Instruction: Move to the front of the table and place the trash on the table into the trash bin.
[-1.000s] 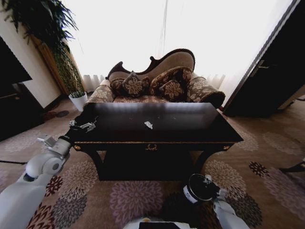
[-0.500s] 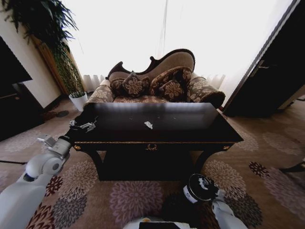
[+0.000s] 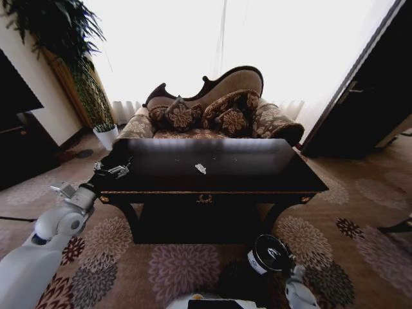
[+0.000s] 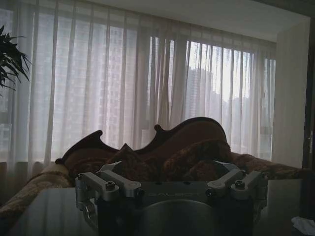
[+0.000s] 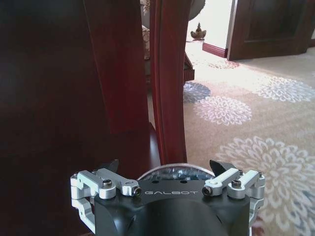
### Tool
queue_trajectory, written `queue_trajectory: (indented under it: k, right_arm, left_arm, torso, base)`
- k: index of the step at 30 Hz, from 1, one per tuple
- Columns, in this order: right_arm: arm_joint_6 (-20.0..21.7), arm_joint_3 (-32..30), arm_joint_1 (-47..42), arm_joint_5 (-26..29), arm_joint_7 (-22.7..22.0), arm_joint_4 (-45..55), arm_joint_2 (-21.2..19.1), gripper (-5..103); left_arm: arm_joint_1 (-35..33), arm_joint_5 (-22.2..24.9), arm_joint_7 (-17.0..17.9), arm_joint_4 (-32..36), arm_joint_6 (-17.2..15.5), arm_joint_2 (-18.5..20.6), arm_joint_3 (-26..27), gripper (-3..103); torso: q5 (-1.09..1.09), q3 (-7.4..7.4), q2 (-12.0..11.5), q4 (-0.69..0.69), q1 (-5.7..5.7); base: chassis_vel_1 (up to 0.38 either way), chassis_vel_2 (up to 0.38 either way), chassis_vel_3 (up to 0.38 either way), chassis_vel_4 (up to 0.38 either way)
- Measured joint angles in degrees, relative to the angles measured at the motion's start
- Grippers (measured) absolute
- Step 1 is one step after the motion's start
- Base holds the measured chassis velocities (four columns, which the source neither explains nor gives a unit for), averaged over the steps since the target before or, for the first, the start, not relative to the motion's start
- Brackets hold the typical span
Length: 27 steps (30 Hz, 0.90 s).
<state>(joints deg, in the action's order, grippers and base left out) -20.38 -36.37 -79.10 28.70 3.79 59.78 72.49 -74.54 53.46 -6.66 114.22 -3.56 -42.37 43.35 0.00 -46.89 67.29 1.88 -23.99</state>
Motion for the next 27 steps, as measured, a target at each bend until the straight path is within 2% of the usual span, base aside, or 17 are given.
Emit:
queue_trajectory:
  k: [4,7,12,18,27]
  right_arm:
    - [-0.50,-0.90,-3.18,-0.18,-0.17,4.42,1.20,100]
    - [-0.63,-2.78,-8.56,-0.17,-0.92,13.22,2.99,100]
    - [-1.01,-3.91,-15.10,-0.41,-1.26,21.07,5.19,100]
    - [-3.32,-4.65,-25.30,-3.66,-1.34,35.30,8.30,100]
    - [-4.14,-5.41,-31.84,-5.23,-2.29,48.19,10.86,100]
  left_arm:
    - [0.00,0.00,0.00,0.00,0.00,0.00,0.00,100]
    - [0.00,0.00,0.00,0.00,0.00,0.00,0.00,100]
    - [0.00,0.00,0.00,0.00,0.00,0.00,0.00,100]
    - [0.00,0.00,0.00,0.00,0.00,0.00,0.00,100]
    - [0.00,0.00,0.00,0.00,0.00,0.00,0.00,100]
  torso:
    - [-0.01,0.00,0.00,-0.01,0.00]
    - [-0.01,0.00,0.00,-0.02,0.00]
    - [0.01,0.00,0.00,-0.01,0.00]
    - [-0.01,0.00,0.00,-0.02,0.00]
    - [0.00,0.00,0.00,-0.02,0.00]
  base:
    - [0.000,0.000,0.000,0.000]
    - [0.000,0.000,0.000,0.000]
    - [0.000,0.000,0.000,0.000]
    - [0.000,0.000,0.000,0.000]
    - [0.000,0.000,0.000,0.000]
